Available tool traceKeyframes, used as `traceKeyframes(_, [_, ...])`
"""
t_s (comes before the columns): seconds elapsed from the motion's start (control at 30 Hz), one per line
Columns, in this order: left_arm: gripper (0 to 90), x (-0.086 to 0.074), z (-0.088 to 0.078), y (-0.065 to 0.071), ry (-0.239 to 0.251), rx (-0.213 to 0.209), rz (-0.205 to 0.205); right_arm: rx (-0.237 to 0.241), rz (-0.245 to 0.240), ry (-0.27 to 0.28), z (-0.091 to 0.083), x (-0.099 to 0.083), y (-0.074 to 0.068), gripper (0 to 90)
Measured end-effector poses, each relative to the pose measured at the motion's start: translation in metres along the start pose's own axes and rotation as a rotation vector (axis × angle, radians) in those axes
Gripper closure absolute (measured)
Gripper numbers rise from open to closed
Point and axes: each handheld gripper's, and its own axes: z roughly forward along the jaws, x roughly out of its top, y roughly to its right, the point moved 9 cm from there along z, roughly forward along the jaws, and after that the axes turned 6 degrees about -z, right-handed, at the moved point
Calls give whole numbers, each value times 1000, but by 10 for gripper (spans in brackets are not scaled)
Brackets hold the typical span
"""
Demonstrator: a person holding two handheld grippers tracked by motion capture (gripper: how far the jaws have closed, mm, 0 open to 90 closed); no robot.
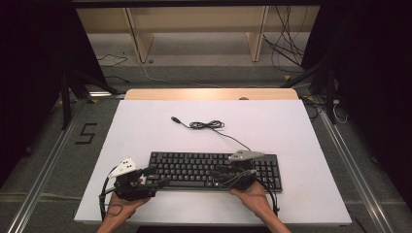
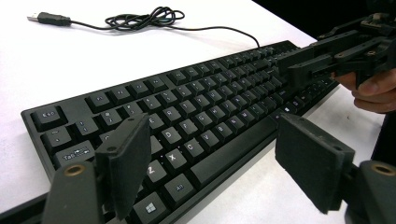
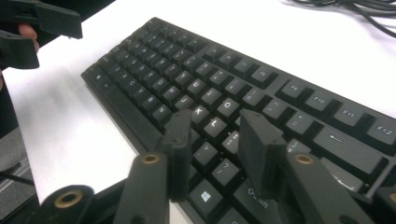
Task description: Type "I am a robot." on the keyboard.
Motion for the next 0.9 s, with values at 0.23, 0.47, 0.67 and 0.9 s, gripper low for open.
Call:
traceKeyframes(0.23, [264, 0, 0, 0, 0, -1, 0, 7, -5, 15, -11, -1, 1, 551])
traceKeyframes(0.47, [263, 0, -1, -1, 0, 0, 0, 7, -7, 56, -23, 2, 2, 495])
traceKeyframes(0.67, [262, 1, -1, 0, 2, -2, -2, 4, -17, 77, -33, -1, 1, 470])
traceKeyframes(0.9, [261, 1, -1, 0, 2, -3, 0, -9, -17, 105, -49, -6, 4, 425])
